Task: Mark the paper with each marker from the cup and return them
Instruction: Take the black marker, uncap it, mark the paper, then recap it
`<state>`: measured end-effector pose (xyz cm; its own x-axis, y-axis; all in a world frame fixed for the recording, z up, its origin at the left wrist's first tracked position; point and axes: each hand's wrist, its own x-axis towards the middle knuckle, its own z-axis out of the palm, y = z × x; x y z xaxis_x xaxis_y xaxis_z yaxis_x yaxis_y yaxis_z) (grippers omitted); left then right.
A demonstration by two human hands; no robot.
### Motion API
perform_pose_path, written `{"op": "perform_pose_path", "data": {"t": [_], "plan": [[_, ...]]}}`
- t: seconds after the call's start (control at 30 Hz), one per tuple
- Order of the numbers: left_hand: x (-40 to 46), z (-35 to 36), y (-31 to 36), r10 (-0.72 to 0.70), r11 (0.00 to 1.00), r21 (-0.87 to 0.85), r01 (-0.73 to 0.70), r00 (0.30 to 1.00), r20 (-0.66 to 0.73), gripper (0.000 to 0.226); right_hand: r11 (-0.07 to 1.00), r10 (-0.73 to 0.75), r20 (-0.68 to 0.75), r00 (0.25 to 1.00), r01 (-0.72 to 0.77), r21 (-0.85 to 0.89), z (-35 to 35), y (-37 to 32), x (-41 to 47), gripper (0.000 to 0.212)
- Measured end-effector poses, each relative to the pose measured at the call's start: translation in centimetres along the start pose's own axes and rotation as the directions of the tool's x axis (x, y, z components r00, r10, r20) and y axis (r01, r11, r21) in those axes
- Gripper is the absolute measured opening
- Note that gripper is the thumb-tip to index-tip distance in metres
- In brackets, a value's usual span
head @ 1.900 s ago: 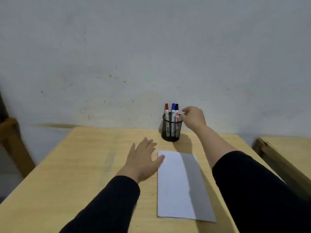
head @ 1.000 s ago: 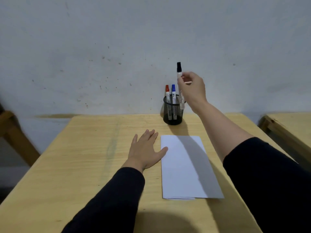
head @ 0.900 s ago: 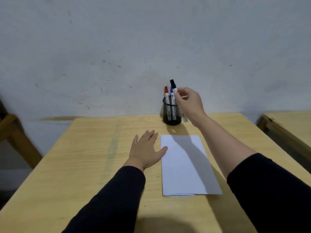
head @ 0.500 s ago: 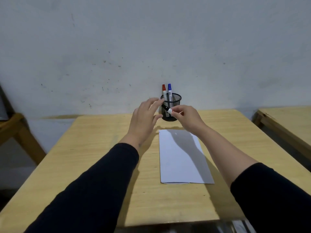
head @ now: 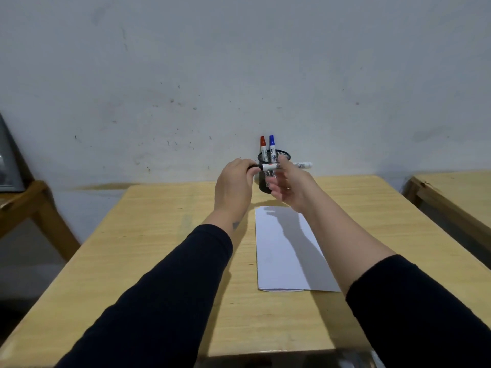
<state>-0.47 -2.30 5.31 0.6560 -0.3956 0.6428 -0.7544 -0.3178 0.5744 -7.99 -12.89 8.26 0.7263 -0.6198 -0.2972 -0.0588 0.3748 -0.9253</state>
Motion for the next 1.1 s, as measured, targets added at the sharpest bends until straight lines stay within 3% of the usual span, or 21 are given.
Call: {"op": "perform_pose_path", "data": {"t": [0.13,0.27,0.33,0.5,0.57,0.67,0.8,1.1], "plan": [[-0.5,0.9,0.1,-0.110,0.993,0.060,0.103,0.985,0.130,0.023,0.996,-0.039,-0.012,0.999,0.040,0.081,0.2,0.9,1.7,0.020],[0.1,1.0,0.2,-0.351,0.931,0.002,0.364,0.896,0.272,0.026,0.989,-0.091,-0.044,0.995,0.095,0.110,-0.2,1.9,2.6,0.017],[0.2,0.6,-0.6,-0.383,0.915,-0.013,0.404,0.876,0.294,0.024,0.984,-0.108,-0.074,0.991,0.117,0.136,-1.0,1.7,3.2,0.014],[-0.3,0.4,-3.1,-0.438,0.895,0.064,0.442,0.844,0.309,0.012,0.987,-0.154,-0.021,0.988,0.152,-0.055,-2.3,2.2,3.6,0.016],[-0.9,0.9,-3.7,-0.466,0.881,0.077,0.466,0.830,0.308,0.009,0.974,-0.199,-0.066,0.978,0.190,-0.120,-2.1,2.8,3.6,0.017],[-1.7,1.8,-4.2,-0.476,0.880,0.170,0.444,0.829,0.294,0.013,0.963,-0.254,-0.129,0.959,0.238,-0.126,-2.2,3.7,3.7,0.020],[-1.9,3.4,-5.0,-0.461,0.881,0.258,0.398,0.843,0.275,0.018,0.970,-0.240,-0.113,0.964,0.234,-0.064,-1.8,4.5,4.1,0.022],[-3.5,3.4,-6.9,-0.260,0.907,0.411,0.089,0.888,0.379,0.056,0.965,-0.263,-0.084,0.961,0.260,-0.039,-0.4,5.3,5.6,0.009]]}}
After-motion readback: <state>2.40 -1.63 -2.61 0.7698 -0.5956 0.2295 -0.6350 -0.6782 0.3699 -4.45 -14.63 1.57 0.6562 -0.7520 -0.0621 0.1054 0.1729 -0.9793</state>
